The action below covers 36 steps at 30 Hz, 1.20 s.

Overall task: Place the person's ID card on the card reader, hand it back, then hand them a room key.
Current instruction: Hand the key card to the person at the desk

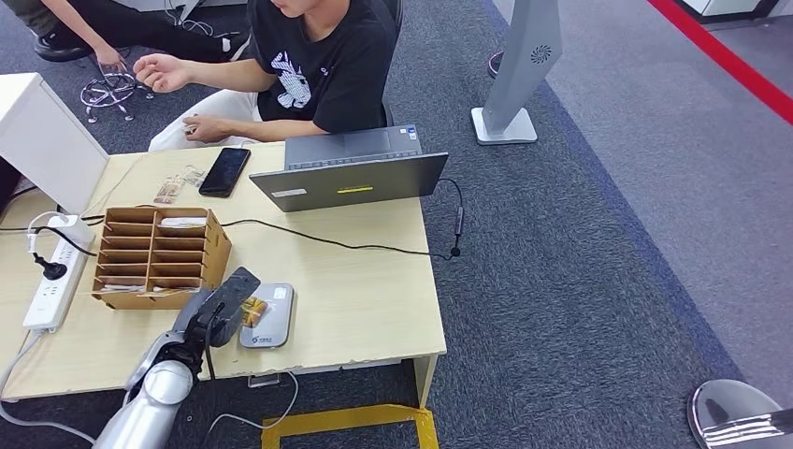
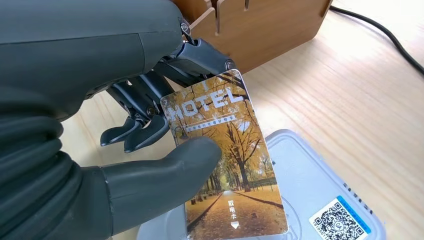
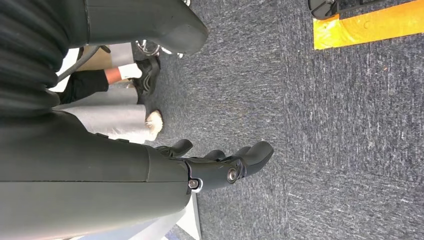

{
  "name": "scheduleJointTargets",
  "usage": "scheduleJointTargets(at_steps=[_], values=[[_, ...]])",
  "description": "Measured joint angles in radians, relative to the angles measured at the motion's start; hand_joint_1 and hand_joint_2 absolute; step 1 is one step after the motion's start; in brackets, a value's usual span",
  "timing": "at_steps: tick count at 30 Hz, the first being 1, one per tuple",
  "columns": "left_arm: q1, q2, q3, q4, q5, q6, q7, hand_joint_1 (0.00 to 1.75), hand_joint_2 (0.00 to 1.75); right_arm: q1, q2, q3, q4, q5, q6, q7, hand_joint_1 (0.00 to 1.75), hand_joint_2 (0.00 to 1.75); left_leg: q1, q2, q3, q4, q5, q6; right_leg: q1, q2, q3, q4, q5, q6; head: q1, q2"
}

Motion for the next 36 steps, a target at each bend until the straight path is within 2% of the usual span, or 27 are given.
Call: scheduleJointTargets(at_steps=[11, 14, 17, 21, 24, 31, 36], values=[[-0.019, 0.049, -0.010, -0.062, 0.072, -0.019, -0.012, 1.75, 1.75, 0.002, -0.002, -0.003, 0.000, -0.014, 0.000, -0.016, 0.00, 1.75, 0.000, 0.000, 0.000, 0.000, 0.000, -0.001, 0.000, 0.000, 0.000, 0.000, 0.000, 0.000, 0.000, 0.000], [-0.023, 0.060, -0.010, -0.088, 0.080, 0.006, -0.018, 1.75, 1.75, 0.003, -0.002, -0.007, 0.000, -0.019, 0.000, -0.022, 0.00, 1.75, 0.000, 0.000, 0.000, 0.000, 0.001, -0.001, 0.000, 0.000, -0.001, 0.000, 0.000, 0.000, 0.000, 0.000], [-0.048, 0.067, -0.009, -0.139, 0.056, 0.099, -0.037, 1.75, 1.75, 0.006, -0.003, -0.013, 0.000, -0.025, -0.001, -0.029, 0.00, 1.75, 0.000, 0.000, -0.001, 0.001, 0.001, -0.001, 0.000, 0.000, -0.001, 0.000, 0.000, 0.000, 0.000, 0.000], [-0.112, 0.084, 0.002, -0.238, -0.061, 0.303, -0.097, 1.75, 1.75, 0.010, -0.003, -0.017, 0.000, -0.024, -0.005, -0.031, 0.00, 1.75, 0.000, 0.000, -0.002, 0.000, 0.001, -0.001, 0.000, 0.000, -0.001, 0.000, 0.000, 0.000, 0.000, 0.000], [-0.153, 0.101, 0.034, -0.298, -0.132, 0.412, -0.149, 1.75, 1.75, 0.014, -0.003, -0.017, 0.000, -0.017, -0.006, -0.032, 0.00, 1.75, 0.000, 0.000, -0.002, 0.000, 0.001, -0.001, 0.000, 0.000, -0.001, 0.000, 0.000, 0.000, 0.000, 0.000], [-0.205, 0.125, 0.136, -0.349, -0.154, 0.555, -0.268, 1.75, 1.75, 0.016, -0.003, -0.015, 0.000, 0.000, -0.007, -0.031, 0.00, 1.75, 0.001, 0.000, -0.001, 0.000, 0.001, -0.001, 0.000, 0.000, -0.001, 0.001, 0.000, 0.000, 0.000, 0.000], [-0.213, 0.138, 0.194, -0.349, -0.193, 0.606, -0.271, 1.75, 1.75, 0.014, -0.003, -0.015, 0.000, 0.004, -0.010, -0.036, 0.00, 1.75, 0.001, 0.000, -0.001, 0.000, 0.001, -0.001, 0.000, 0.000, -0.001, 0.001, 0.000, 0.000, 0.000, 0.000]])
